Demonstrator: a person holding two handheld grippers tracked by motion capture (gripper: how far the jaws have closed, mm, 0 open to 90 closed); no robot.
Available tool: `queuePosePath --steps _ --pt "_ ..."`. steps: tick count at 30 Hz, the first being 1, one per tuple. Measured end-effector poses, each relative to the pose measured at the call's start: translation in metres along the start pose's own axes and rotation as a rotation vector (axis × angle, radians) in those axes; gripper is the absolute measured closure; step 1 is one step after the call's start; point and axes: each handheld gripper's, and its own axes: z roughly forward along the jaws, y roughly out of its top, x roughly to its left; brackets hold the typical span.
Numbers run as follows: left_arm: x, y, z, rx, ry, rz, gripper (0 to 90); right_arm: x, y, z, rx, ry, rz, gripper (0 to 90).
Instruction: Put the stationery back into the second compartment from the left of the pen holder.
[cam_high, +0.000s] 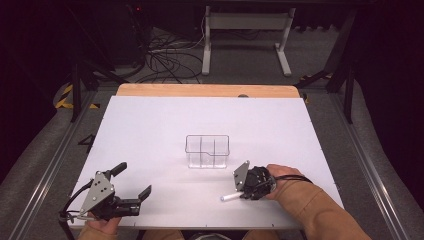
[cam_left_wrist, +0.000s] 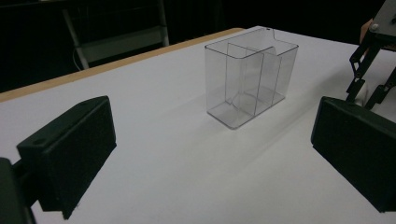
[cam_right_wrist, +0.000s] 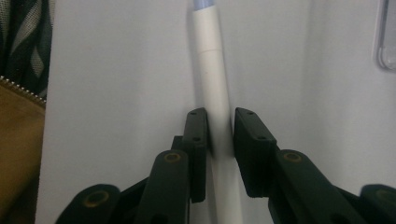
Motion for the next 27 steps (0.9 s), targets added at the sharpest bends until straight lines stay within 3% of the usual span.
queuePosePath --steps 19,27 --pt "0.000 0.000 0.000 -0.001 0.001 -0.001 0.7 0.004 0.000 -0.005 0.002 -0.010 -0.022 78.7" --pt "0.000 0.000 0.000 -0.001 0.001 0.000 0.7 0.004 -0.001 -0.020 -0.070 -0.049 -0.014 78.8"
